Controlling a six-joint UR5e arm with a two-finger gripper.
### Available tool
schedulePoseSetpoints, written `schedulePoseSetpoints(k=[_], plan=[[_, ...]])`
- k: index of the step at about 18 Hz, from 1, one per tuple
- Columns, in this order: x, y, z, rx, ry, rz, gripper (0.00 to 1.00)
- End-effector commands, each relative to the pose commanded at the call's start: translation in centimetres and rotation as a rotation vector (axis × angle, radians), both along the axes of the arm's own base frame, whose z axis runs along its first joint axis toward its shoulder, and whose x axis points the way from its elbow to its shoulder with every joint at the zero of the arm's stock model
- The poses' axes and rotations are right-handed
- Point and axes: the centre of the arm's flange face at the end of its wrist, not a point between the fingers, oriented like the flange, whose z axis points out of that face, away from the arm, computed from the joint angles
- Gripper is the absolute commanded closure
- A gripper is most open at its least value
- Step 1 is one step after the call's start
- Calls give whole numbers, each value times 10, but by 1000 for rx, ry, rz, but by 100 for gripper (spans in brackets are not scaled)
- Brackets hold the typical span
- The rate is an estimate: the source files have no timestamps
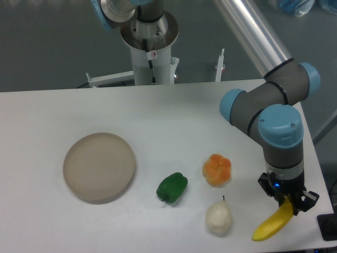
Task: Place bananas on a plate
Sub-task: 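Hold the yellow banana in the gripper and begin lifting it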
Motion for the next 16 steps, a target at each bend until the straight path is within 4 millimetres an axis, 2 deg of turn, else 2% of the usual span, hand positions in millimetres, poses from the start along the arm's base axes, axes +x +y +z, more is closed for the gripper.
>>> schedulePoseSetpoints(k=[11, 16], plan=[[6, -5, 3, 0, -8, -3, 81], [22, -8, 9, -3, -21, -1, 81]])
